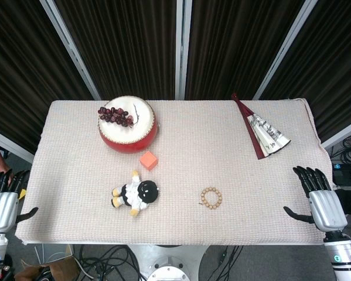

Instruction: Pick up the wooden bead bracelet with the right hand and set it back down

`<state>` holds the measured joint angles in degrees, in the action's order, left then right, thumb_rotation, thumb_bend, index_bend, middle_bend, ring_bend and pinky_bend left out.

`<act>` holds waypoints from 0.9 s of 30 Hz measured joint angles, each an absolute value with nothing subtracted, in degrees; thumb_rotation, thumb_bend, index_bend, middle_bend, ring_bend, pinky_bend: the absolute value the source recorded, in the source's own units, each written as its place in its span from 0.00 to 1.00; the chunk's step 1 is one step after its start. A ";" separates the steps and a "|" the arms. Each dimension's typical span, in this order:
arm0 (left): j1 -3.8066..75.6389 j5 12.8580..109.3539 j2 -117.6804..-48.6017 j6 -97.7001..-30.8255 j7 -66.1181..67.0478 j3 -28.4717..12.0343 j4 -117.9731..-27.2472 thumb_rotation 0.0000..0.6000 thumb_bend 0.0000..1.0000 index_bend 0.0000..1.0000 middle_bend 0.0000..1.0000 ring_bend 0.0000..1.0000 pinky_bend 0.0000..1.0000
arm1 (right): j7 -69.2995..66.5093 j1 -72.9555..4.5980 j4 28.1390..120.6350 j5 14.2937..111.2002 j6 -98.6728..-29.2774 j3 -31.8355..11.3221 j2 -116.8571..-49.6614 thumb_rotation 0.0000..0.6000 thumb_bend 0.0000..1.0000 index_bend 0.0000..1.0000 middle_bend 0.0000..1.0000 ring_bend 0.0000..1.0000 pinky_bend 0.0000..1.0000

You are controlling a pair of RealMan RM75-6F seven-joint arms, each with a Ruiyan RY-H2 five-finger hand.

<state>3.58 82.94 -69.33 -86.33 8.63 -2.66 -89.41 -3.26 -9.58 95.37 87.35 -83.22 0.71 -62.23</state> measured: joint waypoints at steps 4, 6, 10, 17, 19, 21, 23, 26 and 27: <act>3.48 82.76 -69.49 -86.02 8.74 -2.45 -89.20 1.00 0.00 0.11 0.12 0.00 0.01 | -4.11 -9.85 95.57 88.05 -82.40 0.53 -62.08 0.84 0.08 0.00 0.09 0.00 0.00; 3.41 82.75 -69.49 -86.02 8.56 -2.41 -89.19 1.00 0.00 0.11 0.12 0.00 0.01 | -4.41 -10.01 95.79 88.49 -82.00 0.53 -62.02 0.85 0.08 0.00 0.10 0.00 0.00; 3.37 82.81 -69.53 -86.08 8.26 -2.48 -89.15 1.00 0.00 0.11 0.12 0.00 0.01 | -4.90 -11.17 96.38 89.66 -80.25 0.50 -62.14 0.87 0.12 0.00 0.16 0.00 0.00; 3.26 83.29 -69.08 -86.47 7.61 -2.50 -89.64 1.00 0.00 0.11 0.12 0.00 0.01 | -1.36 -17.90 96.89 90.51 -69.89 -0.74 -64.67 1.00 0.22 0.17 0.26 0.00 0.00; 3.18 83.28 -68.92 -86.48 7.42 -2.47 -89.71 1.00 0.00 0.11 0.12 0.00 0.01 | 1.55 -20.22 96.48 89.96 -66.53 -1.46 -66.42 1.00 0.22 0.20 0.26 0.00 0.00; 3.10 83.26 -68.85 -86.52 7.18 -2.45 -89.67 1.00 0.00 0.11 0.12 0.00 0.01 | 5.60 -23.12 95.55 88.78 -62.24 -2.41 -69.33 1.00 0.22 0.22 0.27 0.00 0.00; 3.00 83.18 -68.86 -86.53 6.79 -2.44 -89.49 1.00 0.00 0.11 0.12 0.00 0.01 | 9.29 -25.90 93.94 87.14 -58.32 -3.38 -72.98 1.00 0.22 0.25 0.27 0.00 0.00; 2.92 82.89 -68.89 -86.31 6.30 -2.45 -89.15 1.00 0.00 0.11 0.12 0.00 0.01 | 13.48 -29.23 90.11 84.97 -54.71 -4.58 -78.51 1.00 0.21 0.28 0.28 0.00 0.00; 2.91 82.84 -68.90 -86.24 6.18 -2.44 -89.06 1.00 0.00 0.11 0.12 0.00 0.01 | 14.53 -30.01 88.73 84.54 -54.10 -4.85 -80.14 1.00 0.21 0.29 0.29 0.00 0.00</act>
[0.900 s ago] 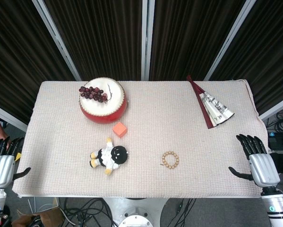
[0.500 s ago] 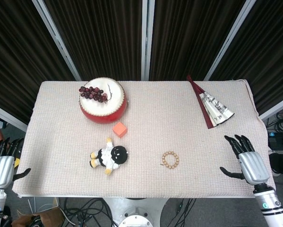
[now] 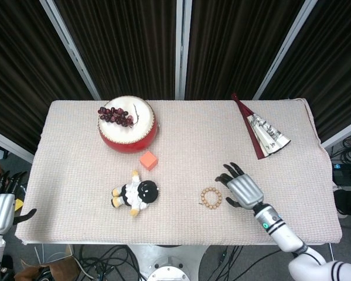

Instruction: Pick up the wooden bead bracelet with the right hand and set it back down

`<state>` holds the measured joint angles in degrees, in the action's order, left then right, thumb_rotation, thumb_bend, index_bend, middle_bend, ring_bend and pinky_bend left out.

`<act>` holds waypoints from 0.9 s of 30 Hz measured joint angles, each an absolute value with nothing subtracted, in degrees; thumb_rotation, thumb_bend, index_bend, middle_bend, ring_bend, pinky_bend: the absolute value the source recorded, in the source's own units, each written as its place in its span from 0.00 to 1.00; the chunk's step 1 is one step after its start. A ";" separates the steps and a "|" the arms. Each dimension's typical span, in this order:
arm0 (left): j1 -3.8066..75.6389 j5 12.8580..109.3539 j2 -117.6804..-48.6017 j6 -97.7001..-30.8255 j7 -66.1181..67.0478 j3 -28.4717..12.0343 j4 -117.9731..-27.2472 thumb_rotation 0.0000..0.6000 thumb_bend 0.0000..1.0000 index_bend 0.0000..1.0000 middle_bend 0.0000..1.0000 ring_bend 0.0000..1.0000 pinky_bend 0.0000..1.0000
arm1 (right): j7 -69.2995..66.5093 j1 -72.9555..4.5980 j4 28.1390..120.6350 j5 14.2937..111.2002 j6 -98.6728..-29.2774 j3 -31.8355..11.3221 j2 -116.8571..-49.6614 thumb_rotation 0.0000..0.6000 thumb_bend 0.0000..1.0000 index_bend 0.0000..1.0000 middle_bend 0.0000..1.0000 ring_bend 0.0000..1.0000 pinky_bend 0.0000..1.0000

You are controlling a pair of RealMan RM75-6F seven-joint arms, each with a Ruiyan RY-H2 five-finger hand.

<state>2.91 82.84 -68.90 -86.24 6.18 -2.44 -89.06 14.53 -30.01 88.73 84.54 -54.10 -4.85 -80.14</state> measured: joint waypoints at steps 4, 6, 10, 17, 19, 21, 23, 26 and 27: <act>2.90 82.68 -68.99 -86.04 5.60 -2.49 -88.62 1.00 0.00 0.11 0.12 0.00 0.01 | 17.79 -32.62 82.70 83.98 -53.06 -5.44 -86.44 1.00 0.21 0.33 0.29 0.00 0.00; 2.92 82.68 -69.04 -85.96 5.22 -2.51 -88.37 1.00 0.00 0.11 0.12 0.00 0.01 | 18.84 -33.65 79.68 84.12 -52.92 -5.47 -89.27 1.00 0.21 0.34 0.29 0.00 0.00; 2.90 82.67 -69.16 -85.85 4.54 -2.53 -87.79 1.00 0.00 0.11 0.12 0.00 0.01 | 19.86 -34.96 75.11 85.12 -53.09 -4.82 -93.31 1.00 0.20 0.37 0.29 0.00 0.00; 2.98 82.29 -69.42 -85.23 3.72 -2.60 -86.89 1.00 0.00 0.11 0.12 0.00 0.01 | 19.92 -35.74 70.07 88.48 -54.47 -1.78 -96.75 1.00 0.21 0.37 0.29 0.00 0.00; 3.00 82.23 -69.51 -85.11 3.51 -2.61 -86.64 1.00 0.00 0.11 0.12 0.00 0.01 | 20.10 -35.80 69.30 89.06 -54.87 -1.28 -97.15 1.00 0.21 0.38 0.29 0.00 0.00; 3.01 82.16 -69.59 -85.02 3.25 -2.63 -86.42 1.00 0.00 0.11 0.12 0.00 0.01 | 20.35 -35.82 68.48 89.56 -55.25 -0.80 -97.59 1.00 0.21 0.41 0.29 0.00 0.00; 3.00 82.10 -69.68 -85.01 3.03 -2.68 -86.23 1.00 0.00 0.11 0.12 0.00 0.01 | 20.54 -35.84 67.66 89.83 -55.51 -0.52 -97.98 1.00 0.23 0.46 0.30 0.00 0.00; 2.94 82.07 -69.81 -84.99 2.68 -2.67 -85.86 1.00 0.00 0.11 0.12 0.00 0.01 | 20.62 -35.87 66.17 90.09 -55.68 -0.16 -98.58 1.00 0.29 0.52 0.30 0.01 0.00; 2.91 82.06 -69.86 -84.99 2.57 -2.66 -85.76 1.00 0.00 0.11 0.12 0.00 0.01 | 20.59 -35.87 65.71 90.15 -55.72 -0.04 -98.75 1.00 0.31 0.55 0.30 0.02 0.00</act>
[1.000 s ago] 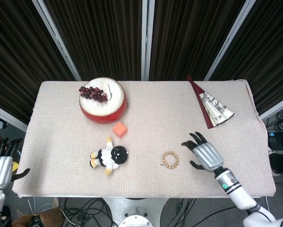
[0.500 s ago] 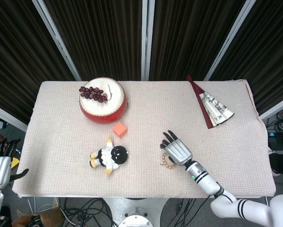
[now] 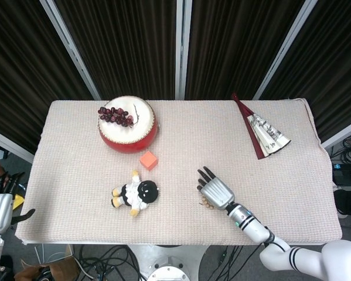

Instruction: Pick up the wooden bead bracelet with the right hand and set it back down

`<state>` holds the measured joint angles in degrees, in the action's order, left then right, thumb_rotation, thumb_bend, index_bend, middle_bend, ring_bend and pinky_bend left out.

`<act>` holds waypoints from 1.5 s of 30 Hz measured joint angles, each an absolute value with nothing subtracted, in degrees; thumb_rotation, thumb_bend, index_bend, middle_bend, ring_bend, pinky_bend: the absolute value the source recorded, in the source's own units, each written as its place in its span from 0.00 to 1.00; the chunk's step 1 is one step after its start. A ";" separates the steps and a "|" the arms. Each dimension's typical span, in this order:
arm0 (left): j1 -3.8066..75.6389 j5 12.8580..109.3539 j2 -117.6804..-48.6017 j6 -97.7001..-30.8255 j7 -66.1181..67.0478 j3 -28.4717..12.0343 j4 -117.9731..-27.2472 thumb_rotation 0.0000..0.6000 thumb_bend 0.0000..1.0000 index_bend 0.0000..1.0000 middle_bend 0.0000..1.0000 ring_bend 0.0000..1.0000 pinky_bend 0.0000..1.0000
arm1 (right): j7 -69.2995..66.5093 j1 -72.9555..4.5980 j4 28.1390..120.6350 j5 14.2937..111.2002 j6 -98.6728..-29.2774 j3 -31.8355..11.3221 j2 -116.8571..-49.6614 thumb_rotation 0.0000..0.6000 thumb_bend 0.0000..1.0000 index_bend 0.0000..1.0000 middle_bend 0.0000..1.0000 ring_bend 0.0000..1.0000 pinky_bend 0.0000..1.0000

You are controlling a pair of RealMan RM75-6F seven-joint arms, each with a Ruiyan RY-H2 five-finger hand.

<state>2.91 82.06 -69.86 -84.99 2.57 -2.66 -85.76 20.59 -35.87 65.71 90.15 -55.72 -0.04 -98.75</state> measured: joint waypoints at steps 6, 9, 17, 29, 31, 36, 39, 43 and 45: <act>2.87 82.16 -70.07 -84.89 2.09 -2.58 -85.29 1.00 0.00 0.11 0.12 0.00 0.01 | 19.59 -35.50 64.02 90.91 -58.18 0.16 -99.26 1.00 0.43 0.68 0.35 0.08 0.00; 2.90 82.28 -70.15 -84.93 1.78 -2.61 -85.09 1.00 0.00 0.11 0.12 0.00 0.01 | 17.88 -35.03 64.59 90.34 -59.34 -0.52 -98.40 1.00 0.46 0.68 0.35 0.09 0.00; 3.60 82.99 -70.14 -84.00 1.03 -2.50 -84.66 1.00 0.00 0.11 0.12 0.00 0.01 | 5.22 -33.67 75.68 80.60 -55.79 -4.93 -90.06 1.00 0.61 0.68 0.41 0.13 0.00; 5.43 83.75 -69.95 -81.98 1.62 -2.57 -85.00 1.00 0.00 0.11 0.12 0.00 0.01 | -30.40 -31.58 88.84 67.82 -37.65 -11.79 -71.81 1.00 0.74 0.68 0.46 0.18 0.00; 5.68 83.83 -69.91 -81.80 1.85 -2.59 -85.22 1.00 0.00 0.11 0.12 0.00 0.01 | -35.35 -31.21 89.48 67.66 -35.45 -12.68 -70.48 1.00 0.77 0.67 0.46 0.18 0.00; 6.00 83.98 -69.59 -81.60 2.55 -2.56 -85.90 1.00 0.00 0.11 0.12 0.00 0.01 | -49.27 -30.05 90.37 69.30 -29.91 -14.85 -68.55 0.93 0.85 0.63 0.46 0.18 0.00; 6.08 83.80 -69.40 -81.34 2.87 -2.46 -86.29 1.00 0.00 0.11 0.12 0.00 0.01 | -57.28 -29.46 90.37 71.75 -27.20 -15.87 -68.21 0.79 0.89 0.60 0.46 0.18 0.00; 6.05 83.65 -69.08 -81.40 3.60 -2.39 -86.98 1.00 0.00 0.11 0.12 0.00 0.01 | -67.14 -28.94 90.05 76.51 -24.94 -16.70 -68.23 0.60 0.90 0.57 0.46 0.18 0.00; 5.98 83.64 -68.96 -81.58 3.84 -2.35 -87.33 1.00 0.00 0.11 0.12 0.00 0.01 | -72.15 -28.84 89.83 79.29 -24.43 -16.75 -68.35 0.53 0.91 0.56 0.46 0.17 0.00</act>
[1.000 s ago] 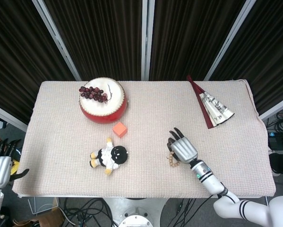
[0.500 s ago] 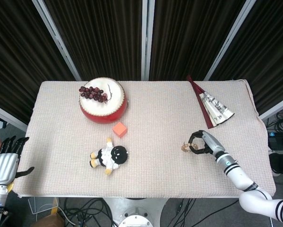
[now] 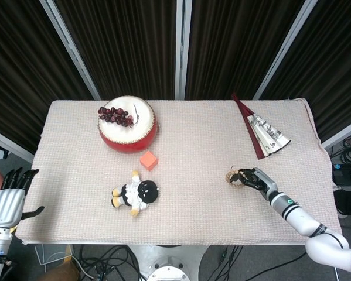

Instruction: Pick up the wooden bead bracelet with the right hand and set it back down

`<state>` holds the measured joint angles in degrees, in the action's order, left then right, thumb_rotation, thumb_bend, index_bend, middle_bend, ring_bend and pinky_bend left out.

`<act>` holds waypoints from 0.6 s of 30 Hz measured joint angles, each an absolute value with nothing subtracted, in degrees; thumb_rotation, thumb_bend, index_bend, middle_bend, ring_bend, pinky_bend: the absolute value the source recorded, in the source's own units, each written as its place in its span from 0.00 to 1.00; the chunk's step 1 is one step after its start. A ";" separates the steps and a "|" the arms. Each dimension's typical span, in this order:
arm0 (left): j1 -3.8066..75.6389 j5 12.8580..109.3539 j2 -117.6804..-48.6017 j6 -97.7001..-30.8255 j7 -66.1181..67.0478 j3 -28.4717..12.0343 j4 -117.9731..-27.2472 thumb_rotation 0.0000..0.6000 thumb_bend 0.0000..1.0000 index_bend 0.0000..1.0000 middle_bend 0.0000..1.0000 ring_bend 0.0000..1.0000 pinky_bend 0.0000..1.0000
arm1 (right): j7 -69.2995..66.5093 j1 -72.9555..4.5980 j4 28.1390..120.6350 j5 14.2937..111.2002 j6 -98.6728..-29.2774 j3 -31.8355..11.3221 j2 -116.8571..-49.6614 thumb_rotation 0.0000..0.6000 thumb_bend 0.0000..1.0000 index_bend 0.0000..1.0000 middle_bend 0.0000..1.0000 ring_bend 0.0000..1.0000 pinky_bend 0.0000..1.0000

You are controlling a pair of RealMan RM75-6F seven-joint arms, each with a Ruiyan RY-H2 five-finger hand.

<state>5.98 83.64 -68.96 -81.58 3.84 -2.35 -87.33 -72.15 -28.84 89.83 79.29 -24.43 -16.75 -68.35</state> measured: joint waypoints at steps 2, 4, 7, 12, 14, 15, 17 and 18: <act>5.94 83.54 -68.86 -81.60 3.97 -2.31 -87.67 1.00 0.00 0.11 0.12 0.00 0.01 | -77.26 -28.86 89.68 81.82 -24.43 -16.57 -68.46 0.47 0.90 0.54 0.46 0.17 0.00; 5.91 83.52 -68.80 -81.68 4.25 -2.28 -87.81 1.00 0.00 0.11 0.12 0.00 0.01 | -81.97 -28.97 89.61 84.01 -24.89 -16.20 -68.49 0.43 0.90 0.53 0.45 0.16 0.00; 5.99 83.32 -68.76 -81.28 4.49 -2.17 -88.03 1.00 0.00 0.11 0.12 0.00 0.01 | -90.85 -29.44 89.24 88.10 -26.88 -14.99 -68.46 0.40 0.83 0.52 0.45 0.16 0.00; 6.19 83.13 -68.66 -81.18 4.86 -2.24 -88.51 1.00 0.00 0.11 0.12 0.00 0.01 | -107.82 -31.13 85.98 97.19 -35.52 -10.32 -68.90 0.38 0.50 0.51 0.45 0.16 0.00; 6.17 83.16 -68.58 -81.31 4.96 -2.24 -88.66 1.00 0.00 0.11 0.12 0.00 0.01 | -113.69 -31.97 83.41 100.61 -41.01 -7.92 -69.51 0.38 0.35 0.51 0.45 0.16 0.00; 6.17 83.15 -68.57 -81.31 4.94 -2.23 -88.72 1.00 0.00 0.11 0.12 0.00 0.01 | -115.54 -32.33 82.22 101.85 -43.47 -6.90 -69.85 0.38 0.28 0.51 0.45 0.16 0.00; 6.14 83.15 -68.54 -81.32 4.79 -2.17 -88.72 1.00 0.00 0.11 0.12 0.00 0.01 | -118.94 -33.14 79.43 104.13 -49.00 -4.66 -70.84 0.39 0.17 0.51 0.45 0.16 0.00; 6.13 83.14 -68.56 -81.30 4.68 -2.15 -88.68 1.00 0.00 0.11 0.12 0.00 0.01 | -119.87 -33.45 78.29 104.82 -51.17 -3.80 -71.36 0.39 0.13 0.51 0.45 0.16 0.00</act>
